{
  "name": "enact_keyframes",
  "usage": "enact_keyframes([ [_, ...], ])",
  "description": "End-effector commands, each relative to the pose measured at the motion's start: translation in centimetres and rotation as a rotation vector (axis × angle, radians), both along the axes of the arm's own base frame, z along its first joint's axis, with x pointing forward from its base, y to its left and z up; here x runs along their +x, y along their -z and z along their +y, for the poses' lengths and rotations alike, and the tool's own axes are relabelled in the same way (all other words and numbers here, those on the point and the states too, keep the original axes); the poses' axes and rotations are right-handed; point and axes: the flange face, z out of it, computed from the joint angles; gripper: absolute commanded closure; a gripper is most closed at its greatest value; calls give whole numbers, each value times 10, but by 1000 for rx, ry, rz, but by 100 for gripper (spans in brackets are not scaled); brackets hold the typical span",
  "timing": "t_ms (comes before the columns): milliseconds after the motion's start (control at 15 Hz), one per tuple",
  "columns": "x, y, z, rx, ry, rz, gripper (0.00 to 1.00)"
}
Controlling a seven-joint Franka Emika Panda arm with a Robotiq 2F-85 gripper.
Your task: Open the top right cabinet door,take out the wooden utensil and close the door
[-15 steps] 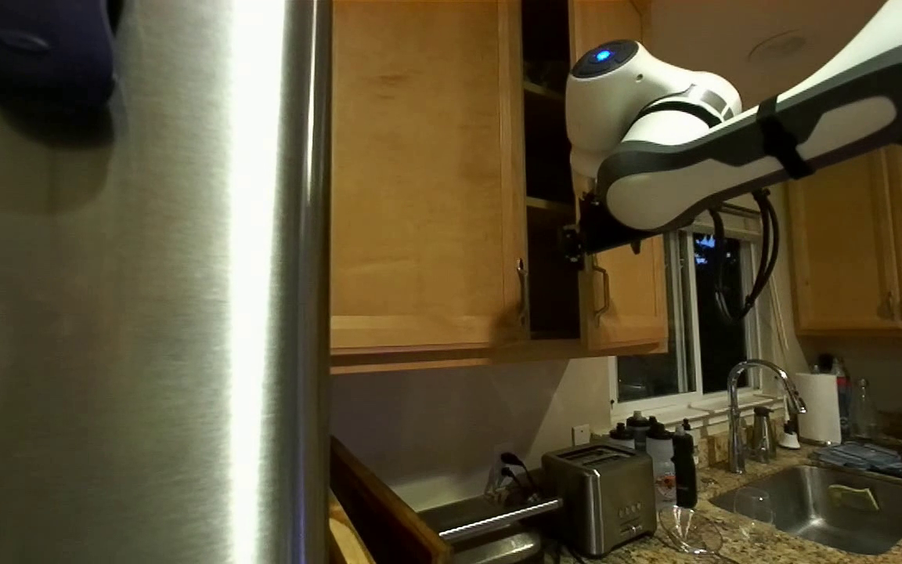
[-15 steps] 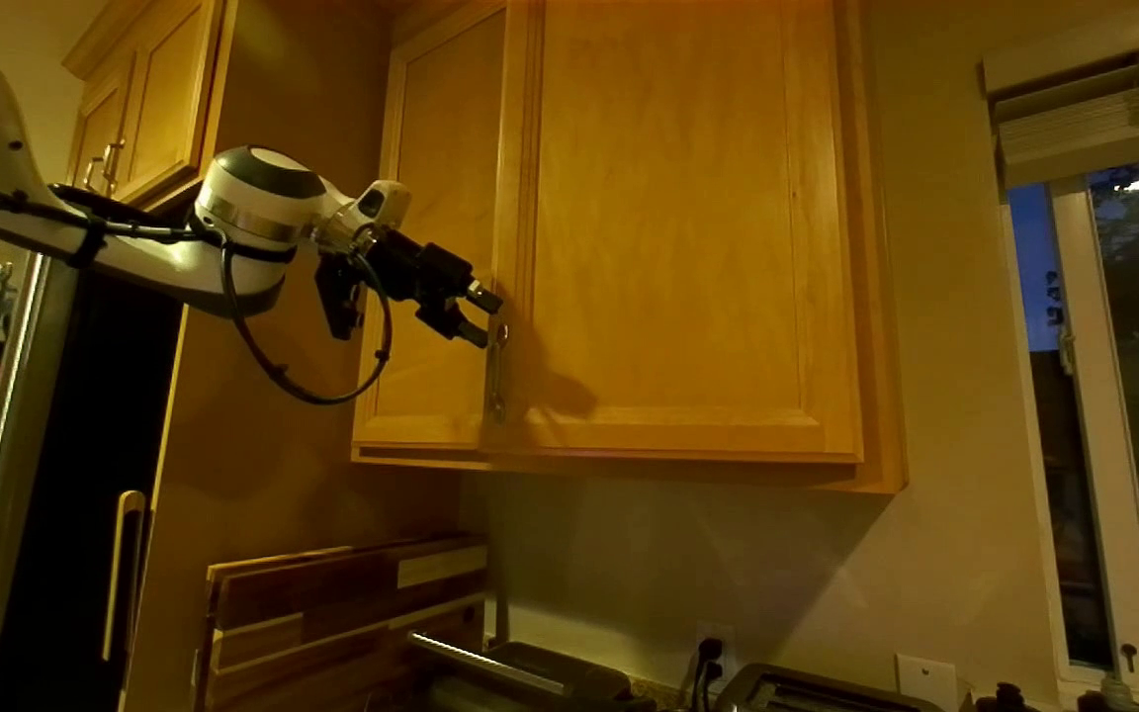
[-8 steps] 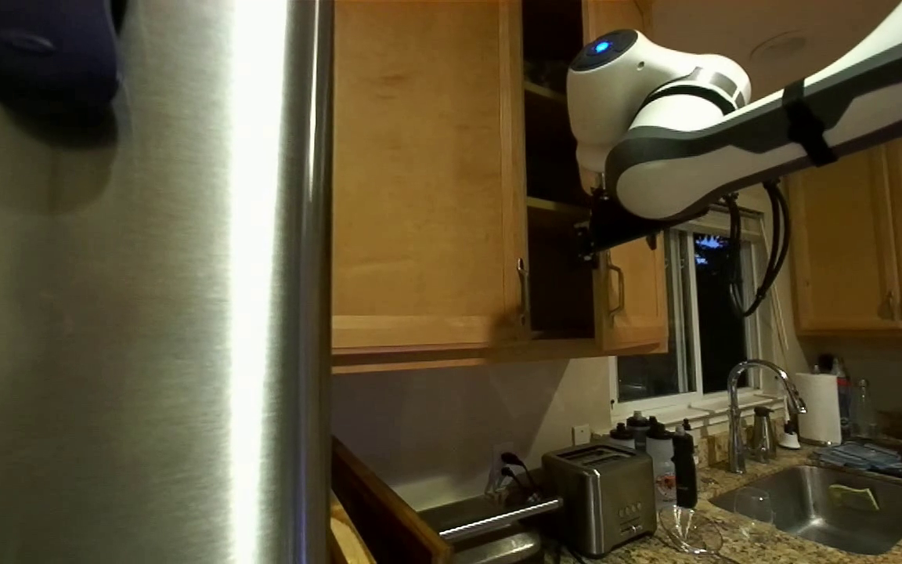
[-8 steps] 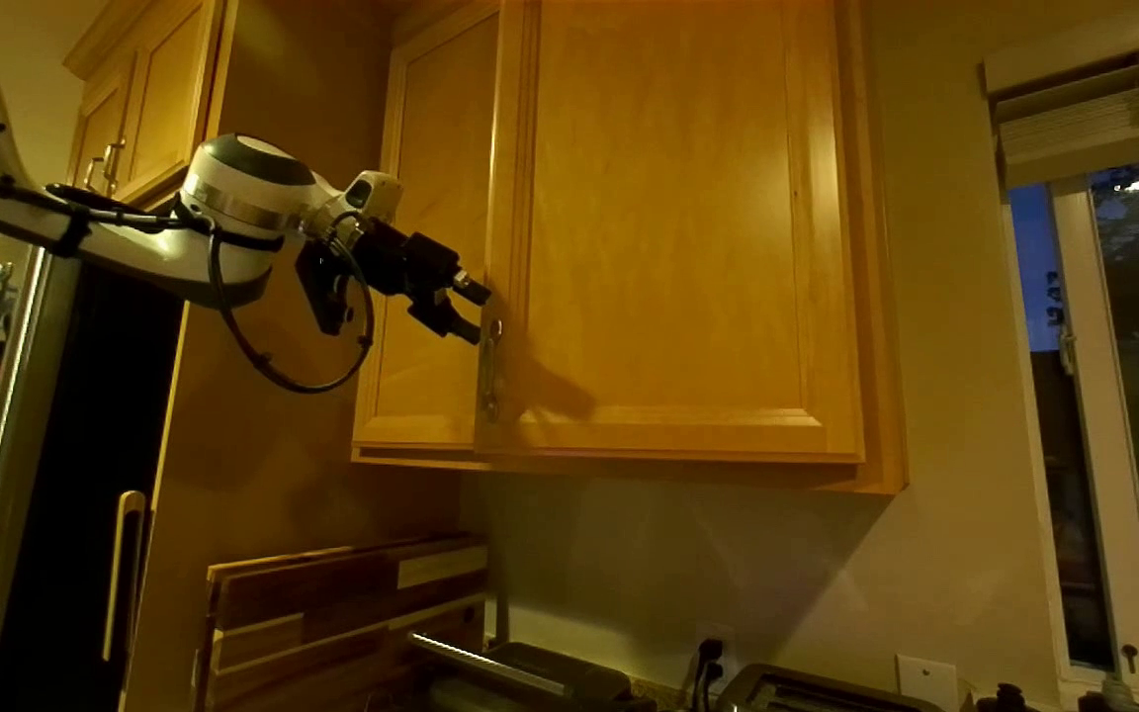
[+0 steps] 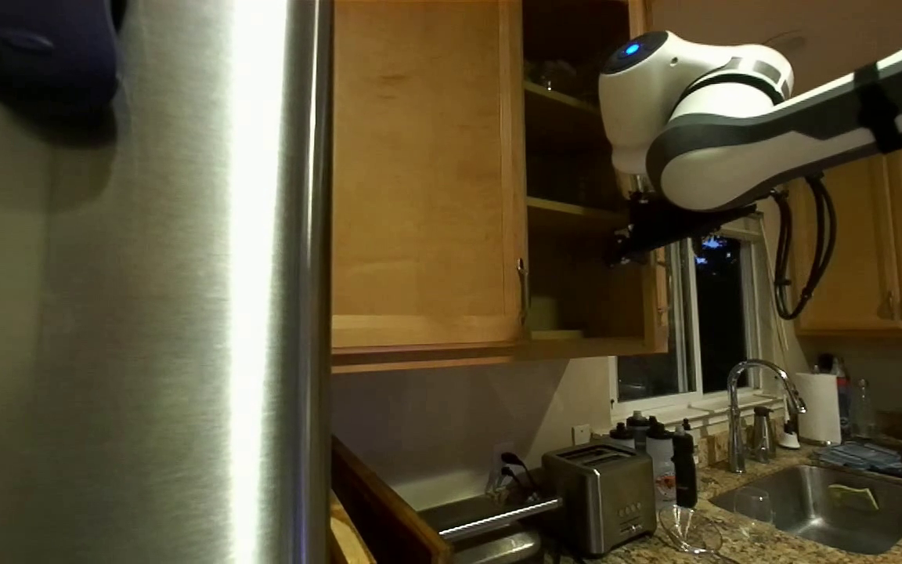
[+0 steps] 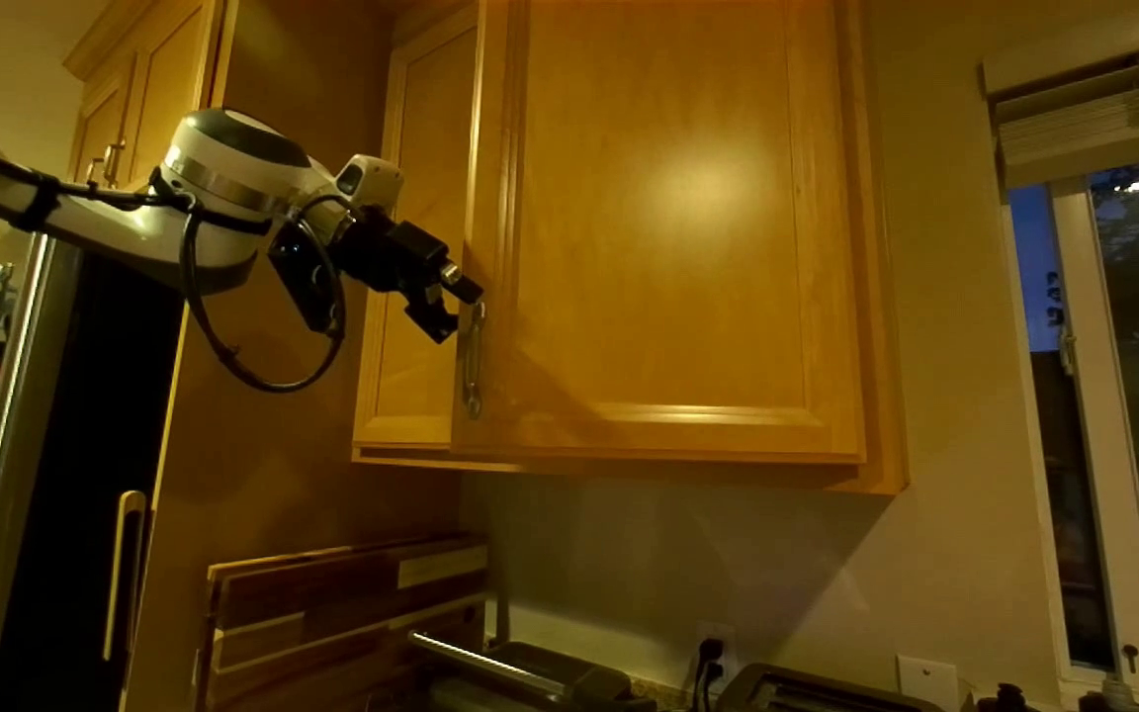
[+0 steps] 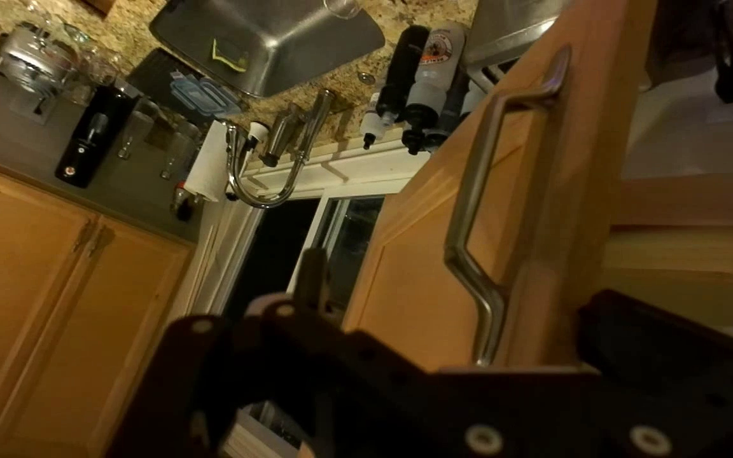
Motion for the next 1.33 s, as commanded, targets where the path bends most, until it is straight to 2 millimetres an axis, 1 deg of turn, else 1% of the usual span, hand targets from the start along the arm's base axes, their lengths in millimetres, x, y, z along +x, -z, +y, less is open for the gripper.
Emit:
enact_keyframes([
  [0,-24,6,-34,-4,91,-7,0],
  [200,-39,5,-39,2,107,-12,0],
  [267,-44,4,-37,12,88,-13,0],
  [467,-61,-6,-18,25,-24,-37,0],
  [667,-77,-24,-5,-26,-45,-88,0],
  [800,-81,-35,4,-73,-71,-118,0],
  [933,-78,-43,5,-91,-98,-147,0],
  [1133,-64,-46,3,-73,-142,-181,0],
  [1267,-50,-45,5,-43,-191,-197,0],
])
